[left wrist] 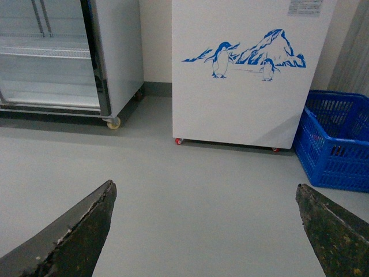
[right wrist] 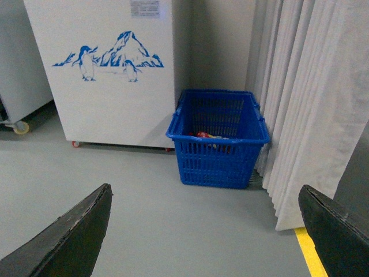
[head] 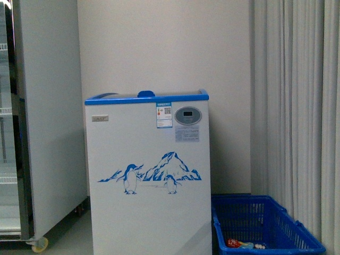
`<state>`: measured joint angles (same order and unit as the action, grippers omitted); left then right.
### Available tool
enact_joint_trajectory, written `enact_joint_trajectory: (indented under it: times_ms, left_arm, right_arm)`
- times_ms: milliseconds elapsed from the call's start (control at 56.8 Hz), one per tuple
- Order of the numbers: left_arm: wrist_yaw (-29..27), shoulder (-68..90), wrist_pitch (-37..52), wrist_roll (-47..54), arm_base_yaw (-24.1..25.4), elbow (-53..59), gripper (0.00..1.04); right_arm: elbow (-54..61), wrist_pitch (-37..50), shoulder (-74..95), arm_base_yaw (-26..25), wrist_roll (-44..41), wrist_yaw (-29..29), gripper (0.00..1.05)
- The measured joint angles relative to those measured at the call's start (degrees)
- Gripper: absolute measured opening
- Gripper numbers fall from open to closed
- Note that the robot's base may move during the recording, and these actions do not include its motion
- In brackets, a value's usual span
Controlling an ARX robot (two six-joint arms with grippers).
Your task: Put drink in fridge
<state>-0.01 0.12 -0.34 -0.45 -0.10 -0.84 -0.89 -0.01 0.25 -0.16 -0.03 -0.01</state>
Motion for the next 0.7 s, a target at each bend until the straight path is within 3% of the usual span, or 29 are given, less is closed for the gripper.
enact_joint_trajectory:
  times_ms: [705]
  left_arm:
    - [0.0, 0.0, 0.0, 0.0, 0.0, 0.0, 0.96]
  right_arm:
    - [0.0, 0.0, 0.0, 0.0, 0.0, 0.0, 0.97]
